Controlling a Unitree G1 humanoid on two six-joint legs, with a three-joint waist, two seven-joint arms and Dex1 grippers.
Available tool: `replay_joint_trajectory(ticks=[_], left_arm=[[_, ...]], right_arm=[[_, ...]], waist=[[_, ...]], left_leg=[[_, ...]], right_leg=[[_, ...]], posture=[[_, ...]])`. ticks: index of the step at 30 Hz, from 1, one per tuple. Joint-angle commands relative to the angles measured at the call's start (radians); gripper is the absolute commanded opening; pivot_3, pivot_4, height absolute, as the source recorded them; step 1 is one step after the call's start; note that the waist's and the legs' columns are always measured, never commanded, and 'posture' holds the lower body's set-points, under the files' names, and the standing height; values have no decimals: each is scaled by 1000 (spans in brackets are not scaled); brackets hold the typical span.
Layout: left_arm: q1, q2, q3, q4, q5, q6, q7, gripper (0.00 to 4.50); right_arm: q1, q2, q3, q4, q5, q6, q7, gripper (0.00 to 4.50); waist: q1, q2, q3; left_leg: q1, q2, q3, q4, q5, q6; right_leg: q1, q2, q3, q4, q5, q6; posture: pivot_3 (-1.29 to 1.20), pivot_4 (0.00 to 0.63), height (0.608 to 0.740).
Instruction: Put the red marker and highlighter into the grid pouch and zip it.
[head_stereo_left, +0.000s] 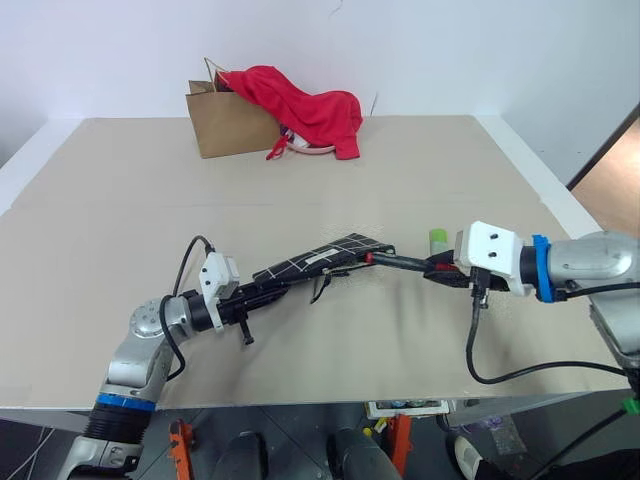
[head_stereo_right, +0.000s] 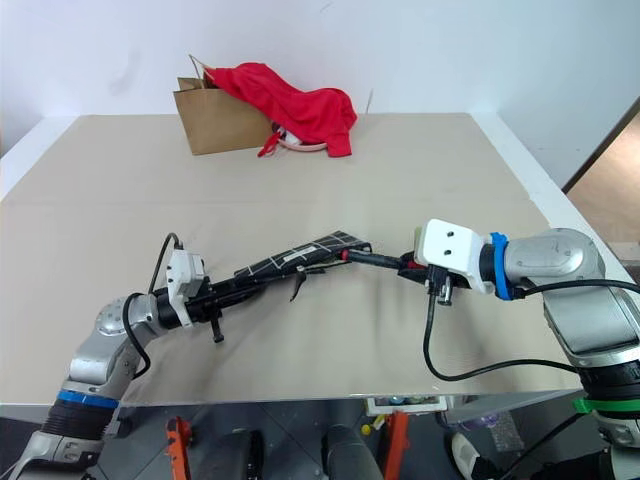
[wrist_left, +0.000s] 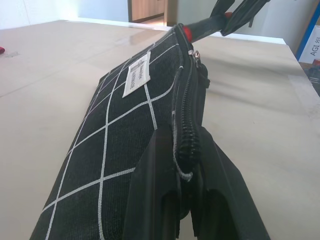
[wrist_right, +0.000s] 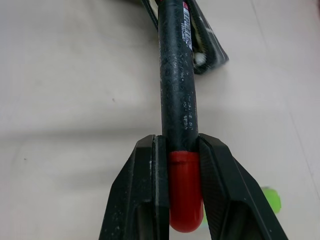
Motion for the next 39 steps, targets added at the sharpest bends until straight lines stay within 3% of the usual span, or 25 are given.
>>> replay_joint_trajectory(ticks=[1, 17, 24, 25, 26, 31, 34, 39], left_arm=[[2, 4, 3, -36, -9, -16, -6, 0], [-9, 4, 3, -22, -9, -19, -15, 0], [-12, -1, 5, -20, -9, -19, -12, 0], [-13, -2, 5, -20, -8, -19, -10, 0], [-13, -3, 5, -21, -8, -20, -9, 0], [-5, -2, 9, -27, -10, -19, -2, 0], [3, -4, 14, -32, -16, -12, 7, 0], [1, -18, 29, -39, -40, 15, 31, 0]], right_arm=[[-50, 11, 7, 2, -25, -17, -2, 744], [-282, 249, 331, 23, -268, -57, 10, 744], [-365, 396, 358, 106, -298, -46, -22, 744], [-363, 416, 346, 111, -283, -36, -23, 1596], [-359, 426, 338, 117, -279, -33, -26, 1867], [-311, 385, 301, 142, -296, -36, -42, 4150], [-262, 349, 202, 109, -219, 15, -35, 4150], [-171, 273, -72, 59, 6, 154, -1, 4150]], waist=[[0, 0, 0], [0, 0, 0], [0, 0, 0], [0, 0, 0], [0, 0, 0], [3, 0, 0], [5, 0, 0], [5, 0, 0]], left_leg=[[0, 0, 0, 0, 0, 0], [0, 0, 0, 0, 0, 0], [0, 1, -1, 0, 0, 0], [0, 1, -1, 0, 0, 0], [0, 1, -1, 0, 0, 0], [-1, 0, -1, 0, 0, 0], [-1, -1, -2, 0, 0, 0], [-1, -1, -2, 1, 0, 0]], right_leg=[[0, 0, 0, 0, 0, 0], [-1, 0, 0, 1, 0, 0], [-1, 1, -1, 2, 0, -1], [-1, 1, -1, 2, 0, -1], [-1, 1, -1, 2, 0, -1], [-1, 0, -1, 2, 2, -6], [0, -1, -2, 2, 2, -6], [0, -1, -2, 2, 2, -6]], posture=[[0, 150, 740], [0, 150, 740], [0, 150, 740], [0, 150, 740], [0, 150, 740], [0, 150, 740], [0, 150, 740], [0, 150, 740]])
